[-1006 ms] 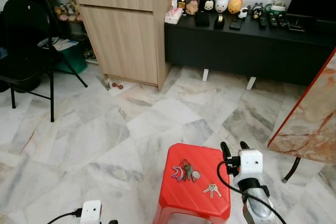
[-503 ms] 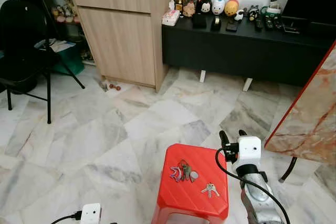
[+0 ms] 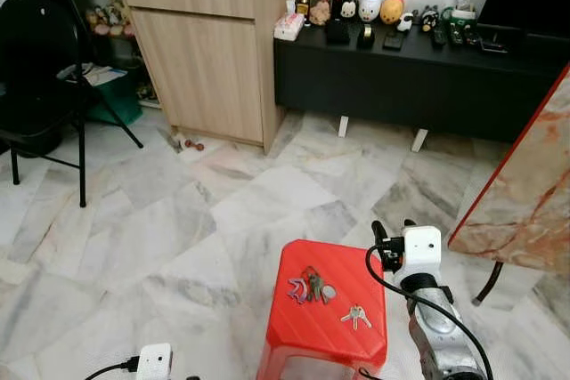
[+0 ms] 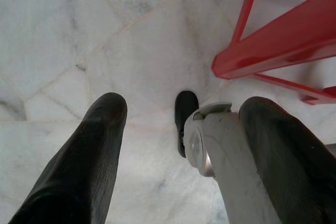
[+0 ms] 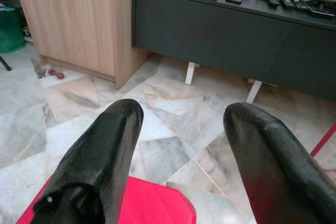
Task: Hang keys on a hook
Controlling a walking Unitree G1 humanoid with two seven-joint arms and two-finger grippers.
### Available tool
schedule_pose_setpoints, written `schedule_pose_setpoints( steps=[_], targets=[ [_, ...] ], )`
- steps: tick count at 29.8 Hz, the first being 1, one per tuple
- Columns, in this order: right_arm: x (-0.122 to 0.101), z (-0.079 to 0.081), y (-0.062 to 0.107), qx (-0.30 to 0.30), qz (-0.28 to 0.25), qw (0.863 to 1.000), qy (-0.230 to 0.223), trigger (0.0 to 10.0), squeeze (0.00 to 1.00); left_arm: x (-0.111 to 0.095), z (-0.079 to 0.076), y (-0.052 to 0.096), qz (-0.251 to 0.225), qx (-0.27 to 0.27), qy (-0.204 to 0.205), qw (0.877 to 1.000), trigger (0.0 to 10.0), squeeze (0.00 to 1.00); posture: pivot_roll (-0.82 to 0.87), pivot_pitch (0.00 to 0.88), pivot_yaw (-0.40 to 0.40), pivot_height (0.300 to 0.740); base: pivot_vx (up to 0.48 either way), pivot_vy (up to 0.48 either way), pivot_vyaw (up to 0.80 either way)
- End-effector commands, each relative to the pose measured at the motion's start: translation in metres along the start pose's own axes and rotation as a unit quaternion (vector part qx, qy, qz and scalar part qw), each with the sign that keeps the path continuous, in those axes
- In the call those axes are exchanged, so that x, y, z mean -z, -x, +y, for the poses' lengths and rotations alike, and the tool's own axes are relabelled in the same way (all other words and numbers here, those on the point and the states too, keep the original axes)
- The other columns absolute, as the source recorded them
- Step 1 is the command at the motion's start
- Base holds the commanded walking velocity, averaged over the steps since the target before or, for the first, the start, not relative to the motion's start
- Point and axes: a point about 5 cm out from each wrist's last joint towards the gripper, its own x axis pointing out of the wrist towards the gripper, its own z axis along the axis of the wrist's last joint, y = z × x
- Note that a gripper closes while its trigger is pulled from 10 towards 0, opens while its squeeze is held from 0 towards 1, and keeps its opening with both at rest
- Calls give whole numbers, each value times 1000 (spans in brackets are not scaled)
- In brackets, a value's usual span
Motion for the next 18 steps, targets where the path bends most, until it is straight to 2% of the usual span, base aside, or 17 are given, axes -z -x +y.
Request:
schedule_pose_setpoints(
  steps=[1,13,18],
  targets=[
    [2,2,-1,-2,13,1000,-3,10000,0,5,1,1,9,-3,-1,1000,10000,0,49,50,-11,681,0,0,0],
    [6,0,-5,8,35,999,-5,10000,0,8,2,2,15,-2,-2,1000,10000,0,49,49,-9,681,0,0,0],
    [9,1,-2,2,41,999,-12,10000,0,10,3,2,19,0,-9,1000,10000,0,48,26,-8,652,0,0,0]
  ],
)
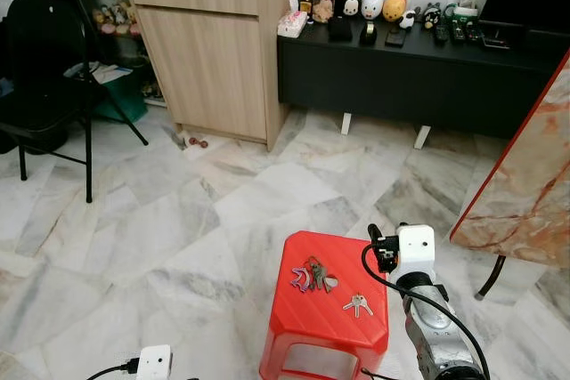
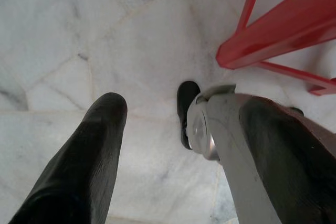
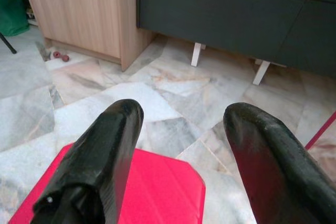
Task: Hang keys on a hook
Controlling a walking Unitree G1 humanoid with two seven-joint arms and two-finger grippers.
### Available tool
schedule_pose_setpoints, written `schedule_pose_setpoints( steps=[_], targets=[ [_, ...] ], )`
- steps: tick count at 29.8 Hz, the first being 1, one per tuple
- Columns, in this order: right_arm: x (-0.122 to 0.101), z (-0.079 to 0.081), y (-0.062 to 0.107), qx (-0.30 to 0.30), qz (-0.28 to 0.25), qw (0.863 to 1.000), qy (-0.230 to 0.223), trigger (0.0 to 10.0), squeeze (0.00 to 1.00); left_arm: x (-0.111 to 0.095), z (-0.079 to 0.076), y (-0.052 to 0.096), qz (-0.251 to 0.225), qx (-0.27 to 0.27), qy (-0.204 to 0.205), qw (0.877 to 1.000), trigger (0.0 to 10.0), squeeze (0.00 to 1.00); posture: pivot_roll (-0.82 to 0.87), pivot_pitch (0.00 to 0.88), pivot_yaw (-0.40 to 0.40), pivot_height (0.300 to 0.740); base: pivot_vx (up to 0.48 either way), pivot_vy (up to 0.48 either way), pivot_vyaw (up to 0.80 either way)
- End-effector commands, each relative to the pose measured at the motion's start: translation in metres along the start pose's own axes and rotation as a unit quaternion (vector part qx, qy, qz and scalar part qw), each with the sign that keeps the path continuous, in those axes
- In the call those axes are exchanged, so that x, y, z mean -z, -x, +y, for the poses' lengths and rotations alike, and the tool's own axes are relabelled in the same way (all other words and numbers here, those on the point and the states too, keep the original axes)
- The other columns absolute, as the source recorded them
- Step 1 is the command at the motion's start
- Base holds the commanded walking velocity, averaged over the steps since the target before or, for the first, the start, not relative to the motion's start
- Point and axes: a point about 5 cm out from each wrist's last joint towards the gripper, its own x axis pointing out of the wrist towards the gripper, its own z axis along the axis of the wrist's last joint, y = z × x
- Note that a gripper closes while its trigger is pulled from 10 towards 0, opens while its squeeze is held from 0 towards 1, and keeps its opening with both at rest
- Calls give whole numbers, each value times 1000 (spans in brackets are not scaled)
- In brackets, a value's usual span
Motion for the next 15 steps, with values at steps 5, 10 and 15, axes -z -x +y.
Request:
schedule_pose_setpoints(
  steps=[5,10,15],
  targets=[
    [-1,-4,-1,7,-4,1000,-6,10000,0,8,4,2,15,-4,-7,1000,10000,0,46,25,-7,648,0,0,0],
    [-1,-4,-1,8,-2,1000,-8,10000,0,9,3,2,16,-2,-7,1000,10000,0,48,33,-8,648,0,0,0],
    [0,-8,-3,15,7,1000,-17,10000,0,9,2,2,19,-2,-5,1000,10000,0,50,52,-8,648,0,0,0]
  ],
)
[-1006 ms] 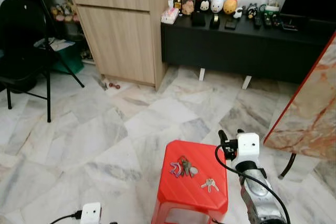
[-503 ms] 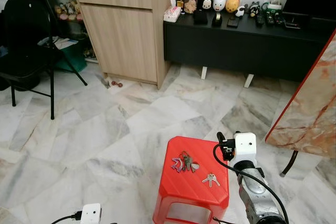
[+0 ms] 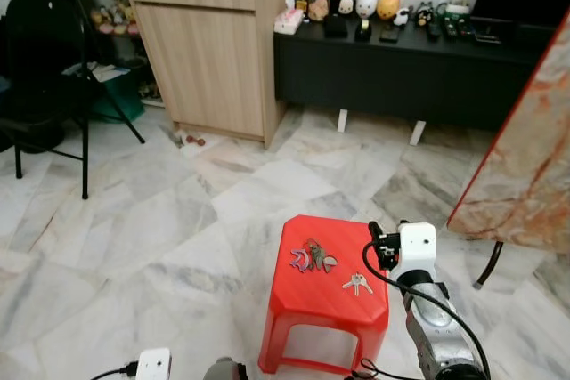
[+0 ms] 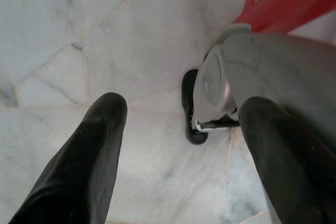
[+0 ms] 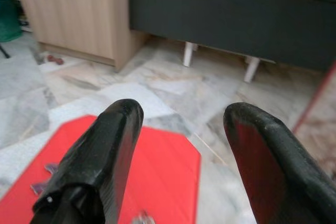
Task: Hang keys on a hook
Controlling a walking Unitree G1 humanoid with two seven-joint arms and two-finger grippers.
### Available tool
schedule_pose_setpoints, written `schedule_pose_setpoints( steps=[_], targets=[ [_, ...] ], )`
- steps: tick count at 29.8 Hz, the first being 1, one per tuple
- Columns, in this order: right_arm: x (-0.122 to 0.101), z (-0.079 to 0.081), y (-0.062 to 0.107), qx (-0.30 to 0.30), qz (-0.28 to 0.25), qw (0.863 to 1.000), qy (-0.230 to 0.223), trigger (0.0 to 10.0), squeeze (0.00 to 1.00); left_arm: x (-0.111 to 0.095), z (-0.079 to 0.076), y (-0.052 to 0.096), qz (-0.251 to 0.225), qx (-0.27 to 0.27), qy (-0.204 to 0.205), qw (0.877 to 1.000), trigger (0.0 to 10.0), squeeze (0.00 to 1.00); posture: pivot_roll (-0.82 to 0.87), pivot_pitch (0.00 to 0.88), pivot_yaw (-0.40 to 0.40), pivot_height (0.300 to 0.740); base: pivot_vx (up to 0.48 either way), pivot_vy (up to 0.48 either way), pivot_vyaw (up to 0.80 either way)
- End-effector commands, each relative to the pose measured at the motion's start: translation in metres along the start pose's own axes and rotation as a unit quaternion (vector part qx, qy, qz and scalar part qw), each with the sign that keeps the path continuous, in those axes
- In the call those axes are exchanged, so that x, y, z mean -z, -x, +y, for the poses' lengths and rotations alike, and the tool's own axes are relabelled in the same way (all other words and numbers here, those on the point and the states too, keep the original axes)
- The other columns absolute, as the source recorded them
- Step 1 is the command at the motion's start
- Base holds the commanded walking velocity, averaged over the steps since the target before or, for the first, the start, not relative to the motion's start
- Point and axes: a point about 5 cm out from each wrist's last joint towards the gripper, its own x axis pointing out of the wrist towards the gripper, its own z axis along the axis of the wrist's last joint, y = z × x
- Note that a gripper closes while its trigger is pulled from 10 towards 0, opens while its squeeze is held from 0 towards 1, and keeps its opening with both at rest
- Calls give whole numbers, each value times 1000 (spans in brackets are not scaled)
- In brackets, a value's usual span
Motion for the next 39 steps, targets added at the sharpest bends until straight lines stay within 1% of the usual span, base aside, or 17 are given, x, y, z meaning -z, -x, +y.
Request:
schedule_pose_setpoints(
  steps=[1,3,5,8,11,12,13,16,18,19,21,24,26,29,33,35,39],
  targets=[
    [0,-7,-2,14,9,1000,-14,10000,0,2,0,0,10,1,-6,1000,10000,0,50,56,-7,648,0,0,0],
    [0,-8,-3,16,11,1000,-18,10000,0,2,0,0,10,1,-6,1000,10000,0,50,56,-7,648,0,0,0],
    [1,-8,-4,20,26,999,-30,10000,0,2,0,0,10,0,-5,1000,10000,0,51,60,-6,648,0,0,0],
    [1,-9,-6,22,32,999,-33,10000,0,2,1,0,10,0,-5,1000,10000,0,51,61,-6,648,0,0,0],
    [-1,-6,-13,11,56,998,-23,10000,0,2,1,0,8,1,-4,1000,10000,0,51,66,-3,648,0,0,0],
    [-1,-6,-13,11,56,998,-23,10000,0,2,1,0,8,1,-4,1000,10000,0,51,66,-3,648,0,0,0],
    [-2,-5,-17,6,69,997,-18,10000,0,2,0,0,8,2,-4,1000,10000,0,48,67,-1,648,0,0,0],
    [-4,-4,-21,3,79,997,-17,10000,0,2,0,0,8,3,-5,1000,10000,0,51,69,-1,648,0,0,0],
    [-6,-2,-27,4,103,994,-19,10000,0,2,-1,0,8,4,-5,1000,10000,0,48,75,0,648,0,0,0],
    [-7,-2,-32,11,131,991,-28,10000,0,2,-2,0,9,6,-7,1000,10000,0,51,77,-1,648,0,0,0],
    [-8,-1,-34,11,143,989,-30,10000,0,2,-2,0,10,7,-11,1000,10000,0,55,82,-2,648,0,0,0],
    [-16,1,-40,7,144,989,-21,10000,0,3,-3,0,11,8,-15,1000,10000,0,63,85,-5,648,0,0,0],
    [-23,3,-43,1,129,992,-20,10000,0,5,-2,1,12,7,-13,1000,10000,0,66,86,-8,648,0,0,0],
    [-37,11,-49,-18,83,996,-38,10000,0,8,4,2,14,-2,-12,1000,10000,0,67,87,-9,648,0,0,0],
    [-31,12,-46,-18,94,995,-37,10000,0,10,8,3,13,-3,-5,1000,10000,0,62,92,-7,648,0,0,0],
    [-22,12,-42,-19,105,994,-38,10000,0,10,11,4,17,-3,-3,1000,10000,0,62,91,-6,648,0,0,0],
    [-17,9,-38,-19,107,993,-37,10000,0,10,13,4,16,-1,-6,1000,10000,0,58,90,-6,648,0,0,0]
  ],
)
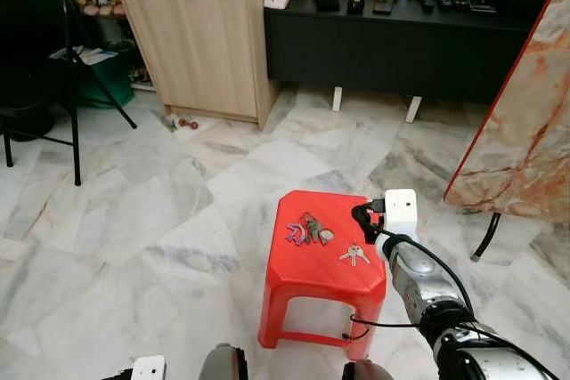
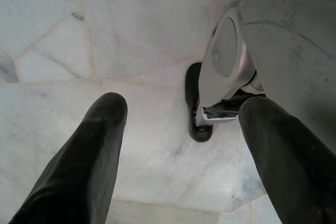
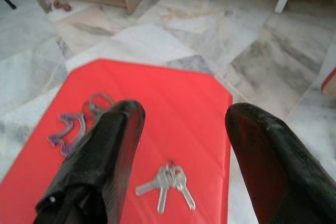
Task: Hang keys on a hook
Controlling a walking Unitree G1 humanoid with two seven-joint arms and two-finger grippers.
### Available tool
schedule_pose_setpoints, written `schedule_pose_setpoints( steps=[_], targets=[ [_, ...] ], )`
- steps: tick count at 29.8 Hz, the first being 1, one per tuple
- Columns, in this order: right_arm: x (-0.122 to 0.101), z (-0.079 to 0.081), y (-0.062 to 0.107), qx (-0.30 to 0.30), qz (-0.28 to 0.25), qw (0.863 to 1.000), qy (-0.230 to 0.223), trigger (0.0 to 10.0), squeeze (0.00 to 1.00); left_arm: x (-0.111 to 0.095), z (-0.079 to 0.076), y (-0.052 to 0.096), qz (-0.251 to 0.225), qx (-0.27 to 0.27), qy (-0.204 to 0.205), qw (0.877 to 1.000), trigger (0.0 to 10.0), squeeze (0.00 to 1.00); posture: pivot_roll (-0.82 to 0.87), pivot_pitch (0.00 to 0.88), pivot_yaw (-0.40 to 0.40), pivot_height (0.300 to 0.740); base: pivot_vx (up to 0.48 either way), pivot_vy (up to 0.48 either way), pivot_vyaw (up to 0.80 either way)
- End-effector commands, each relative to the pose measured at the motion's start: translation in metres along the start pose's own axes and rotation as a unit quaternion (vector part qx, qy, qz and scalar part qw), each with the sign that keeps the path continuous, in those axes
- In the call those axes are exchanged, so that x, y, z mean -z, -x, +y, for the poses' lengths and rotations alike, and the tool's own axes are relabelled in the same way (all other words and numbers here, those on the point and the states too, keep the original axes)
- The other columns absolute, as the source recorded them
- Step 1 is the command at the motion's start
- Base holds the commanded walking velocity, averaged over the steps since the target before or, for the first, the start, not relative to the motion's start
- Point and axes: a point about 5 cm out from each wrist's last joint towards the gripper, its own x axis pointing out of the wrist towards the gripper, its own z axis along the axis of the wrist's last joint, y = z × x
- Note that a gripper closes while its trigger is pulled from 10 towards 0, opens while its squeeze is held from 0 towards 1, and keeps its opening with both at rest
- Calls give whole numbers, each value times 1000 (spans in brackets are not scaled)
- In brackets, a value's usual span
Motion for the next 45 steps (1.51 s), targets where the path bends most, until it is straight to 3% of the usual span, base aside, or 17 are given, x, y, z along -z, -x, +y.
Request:
schedule_pose_setpoints(
  steps=[1,5,8,25,31,33,45],
  targets=[
    [3,-2,1,0,0,1000,5,10000,0,6,3,2,12,0,-2,1000,10000,0,57,90,-4,648,270,0,0],
    [3,-6,2,5,-6,999,36,10000,0,6,4,2,13,2,-4,1000,10000,0,57,88,-3,648,303,0,403],
    [6,-7,3,9,1,1000,12,10000,0,6,4,2,15,3,-6,1000,10000,0,57,88,-3,648,315,0,533],
    [6,-3,2,8,5,1000,13,10000,0,14,10,5,27,-4,-9,1000,10000,0,59,95,-5,648,202,0,0],
    [13,-6,4,17,26,999,15,10000,0,15,10,5,31,-2,-9,999,10000,0,55,97,-6,648,0,0,0],
    [25,-4,6,8,64,998,20,10000,0,17,8,5,34,1,-9,999,10000,0,53,100,-6,648,0,0,0],
    [46,-2,11,1,130,991,26,10000,0,21,6,6,37,5,-8,999,10000,0,59,122,-12,648,0,0,0]
  ],
)
